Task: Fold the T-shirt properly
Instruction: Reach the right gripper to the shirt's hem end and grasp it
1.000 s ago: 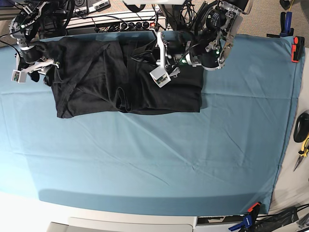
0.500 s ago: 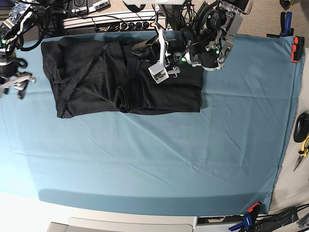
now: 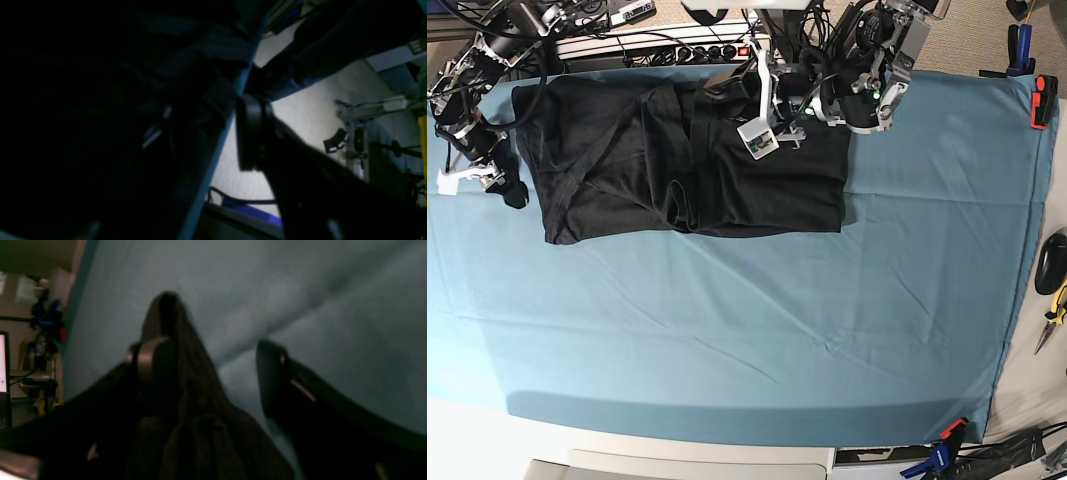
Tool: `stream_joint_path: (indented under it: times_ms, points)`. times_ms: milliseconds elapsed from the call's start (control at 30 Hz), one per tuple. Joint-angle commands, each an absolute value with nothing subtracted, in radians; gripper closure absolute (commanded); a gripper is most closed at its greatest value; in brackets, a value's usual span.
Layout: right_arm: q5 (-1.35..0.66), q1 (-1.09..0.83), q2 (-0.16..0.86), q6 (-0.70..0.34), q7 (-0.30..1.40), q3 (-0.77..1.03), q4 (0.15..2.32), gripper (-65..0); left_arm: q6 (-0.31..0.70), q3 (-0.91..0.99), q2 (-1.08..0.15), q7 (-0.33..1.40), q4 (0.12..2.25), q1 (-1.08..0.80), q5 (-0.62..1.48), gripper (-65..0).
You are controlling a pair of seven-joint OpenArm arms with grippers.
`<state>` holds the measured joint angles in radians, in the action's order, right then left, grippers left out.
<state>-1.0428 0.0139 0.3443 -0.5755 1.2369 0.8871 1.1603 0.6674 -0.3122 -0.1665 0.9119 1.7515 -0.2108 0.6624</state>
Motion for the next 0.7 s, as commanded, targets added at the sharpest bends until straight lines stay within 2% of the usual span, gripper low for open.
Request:
stream_joint_path:
  times_ms: [0, 300, 667]
  points:
    - [-1.068, 0.012, 0.376, -0.594, 1.257, 0.868, 1.17, -38.4, 0.677, -0.311, -0.161, 0.882, 1.767, -0.208, 0.683, -26.0]
    - [-1.111, -0.039, 0.452, -0.606, 1.336, 0.641, 1.17, -38.4, 0.674, -0.311, -0.161, 0.868, 1.767, -0.208, 0.682, -26.0]
    - [-1.163, -0.039, 0.451, -0.614, 1.384, 0.555, 1.17, -38.4, 0.67, -0.311, -0.161, 0.863, 1.767, -0.208, 0.657, -26.0]
